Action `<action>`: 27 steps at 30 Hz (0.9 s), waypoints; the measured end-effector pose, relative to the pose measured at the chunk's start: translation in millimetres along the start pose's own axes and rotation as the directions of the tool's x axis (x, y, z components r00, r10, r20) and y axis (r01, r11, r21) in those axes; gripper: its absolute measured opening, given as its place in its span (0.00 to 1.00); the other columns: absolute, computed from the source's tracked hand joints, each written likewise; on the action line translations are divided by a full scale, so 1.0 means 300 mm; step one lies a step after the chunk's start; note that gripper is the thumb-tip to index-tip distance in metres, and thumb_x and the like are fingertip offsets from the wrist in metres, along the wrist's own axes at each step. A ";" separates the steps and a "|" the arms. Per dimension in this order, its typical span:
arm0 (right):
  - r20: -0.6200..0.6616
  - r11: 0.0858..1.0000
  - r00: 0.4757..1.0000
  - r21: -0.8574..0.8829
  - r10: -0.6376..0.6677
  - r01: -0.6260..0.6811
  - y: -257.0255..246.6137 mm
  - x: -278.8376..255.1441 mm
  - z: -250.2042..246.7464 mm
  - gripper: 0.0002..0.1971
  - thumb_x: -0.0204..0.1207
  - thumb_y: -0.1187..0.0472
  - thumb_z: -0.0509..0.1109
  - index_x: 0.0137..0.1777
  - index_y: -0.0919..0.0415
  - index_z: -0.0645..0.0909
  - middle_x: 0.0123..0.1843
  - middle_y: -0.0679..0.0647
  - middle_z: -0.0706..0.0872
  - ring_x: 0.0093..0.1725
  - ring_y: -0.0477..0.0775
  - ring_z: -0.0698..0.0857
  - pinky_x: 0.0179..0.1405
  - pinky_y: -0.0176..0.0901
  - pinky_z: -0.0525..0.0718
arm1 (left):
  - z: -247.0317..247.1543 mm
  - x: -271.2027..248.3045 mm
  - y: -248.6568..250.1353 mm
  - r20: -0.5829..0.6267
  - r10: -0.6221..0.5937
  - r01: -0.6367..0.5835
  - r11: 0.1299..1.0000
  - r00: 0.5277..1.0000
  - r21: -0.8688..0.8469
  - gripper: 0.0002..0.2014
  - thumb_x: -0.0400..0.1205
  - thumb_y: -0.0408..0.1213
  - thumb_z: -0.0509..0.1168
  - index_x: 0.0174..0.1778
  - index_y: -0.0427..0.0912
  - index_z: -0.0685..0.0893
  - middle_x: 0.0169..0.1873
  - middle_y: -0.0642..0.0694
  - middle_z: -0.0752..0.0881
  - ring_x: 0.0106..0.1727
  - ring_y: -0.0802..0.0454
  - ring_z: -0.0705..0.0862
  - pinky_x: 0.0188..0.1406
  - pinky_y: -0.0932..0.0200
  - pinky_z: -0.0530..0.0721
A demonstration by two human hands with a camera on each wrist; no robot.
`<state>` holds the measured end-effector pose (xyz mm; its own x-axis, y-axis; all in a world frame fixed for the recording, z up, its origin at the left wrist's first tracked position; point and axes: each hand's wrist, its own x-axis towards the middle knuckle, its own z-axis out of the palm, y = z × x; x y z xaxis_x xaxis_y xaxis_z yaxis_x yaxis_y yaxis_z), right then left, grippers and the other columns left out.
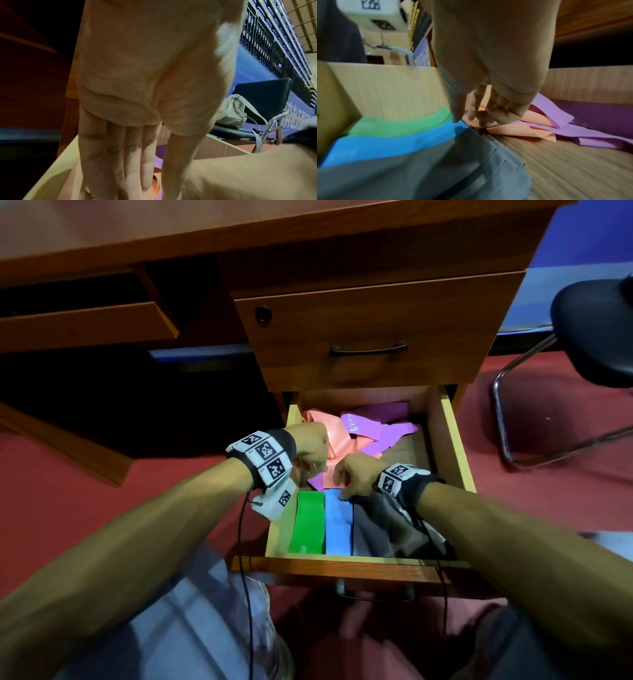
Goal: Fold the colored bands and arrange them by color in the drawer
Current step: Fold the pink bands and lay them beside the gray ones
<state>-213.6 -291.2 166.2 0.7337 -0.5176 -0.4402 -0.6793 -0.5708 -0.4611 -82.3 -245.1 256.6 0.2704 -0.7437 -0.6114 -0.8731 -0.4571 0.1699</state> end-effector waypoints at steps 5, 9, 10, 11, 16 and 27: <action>-0.093 0.968 0.991 -0.241 -0.092 0.067 -0.012 0.000 0.008 0.14 0.68 0.56 0.79 0.53 0.56 0.86 0.52 0.55 0.87 0.50 0.60 0.86 0.43 0.43 0.81 | -0.003 -0.019 0.009 -0.024 0.039 -0.036 0.994 0.999 0.107 0.17 0.77 0.34 0.80 0.60 0.33 0.89 0.54 0.40 0.92 0.48 0.45 0.89 0.49 0.51 0.88; -0.121 0.952 0.989 -0.302 -0.090 0.049 -0.024 0.009 0.022 0.06 0.74 0.64 0.73 0.43 0.54 0.78 0.49 0.59 0.87 0.50 0.63 0.86 0.41 0.42 0.75 | -0.004 -0.012 0.005 -0.043 0.054 -0.048 0.991 0.998 0.126 0.16 0.76 0.31 0.80 0.59 0.33 0.89 0.54 0.40 0.92 0.47 0.45 0.88 0.52 0.50 0.89; -0.123 0.956 0.988 -0.290 -0.091 0.052 -0.021 0.012 0.024 0.05 0.75 0.63 0.72 0.43 0.55 0.78 0.50 0.60 0.88 0.49 0.63 0.86 0.41 0.43 0.75 | -0.006 -0.007 0.000 -0.038 0.053 -0.047 0.991 0.998 0.128 0.15 0.76 0.30 0.79 0.58 0.33 0.89 0.53 0.40 0.93 0.45 0.46 0.87 0.52 0.50 0.89; -0.130 0.960 0.987 -0.273 -0.093 0.054 -0.020 0.013 0.021 0.04 0.77 0.61 0.72 0.43 0.56 0.79 0.50 0.60 0.88 0.49 0.63 0.86 0.41 0.43 0.76 | -0.007 -0.004 -0.004 -0.034 0.053 -0.048 0.990 0.998 0.136 0.15 0.76 0.29 0.80 0.57 0.33 0.90 0.53 0.41 0.93 0.45 0.46 0.88 0.52 0.49 0.90; -0.414 0.985 0.907 0.102 -0.082 0.136 -0.027 0.035 -0.077 0.03 0.74 0.60 0.69 0.44 0.59 0.78 0.43 0.58 0.87 0.44 0.62 0.85 0.46 0.52 0.84 | -0.028 -0.001 -0.026 -0.168 0.112 -0.082 0.982 0.979 0.173 0.24 0.75 0.37 0.80 0.65 0.36 0.83 0.57 0.40 0.88 0.55 0.40 0.88 0.53 0.48 0.89; -0.752 0.827 0.657 0.331 -0.060 0.455 -0.122 -0.035 -0.350 0.07 0.76 0.53 0.70 0.44 0.56 0.83 0.36 0.48 0.89 0.35 0.48 0.86 0.37 0.41 0.83 | -0.161 -0.054 -0.033 -0.719 0.203 -0.348 0.936 0.665 -0.058 0.01 0.77 0.39 0.68 0.41 0.47 0.85 0.35 0.46 0.86 0.41 0.39 0.85 0.36 0.52 0.81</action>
<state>-195.2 -331.9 268.6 0.5321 -0.7848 0.3176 -0.2323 -0.4961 -0.8366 -58.5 -252.0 302.1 0.2947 -0.9378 0.1835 -0.8875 -0.1974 0.4165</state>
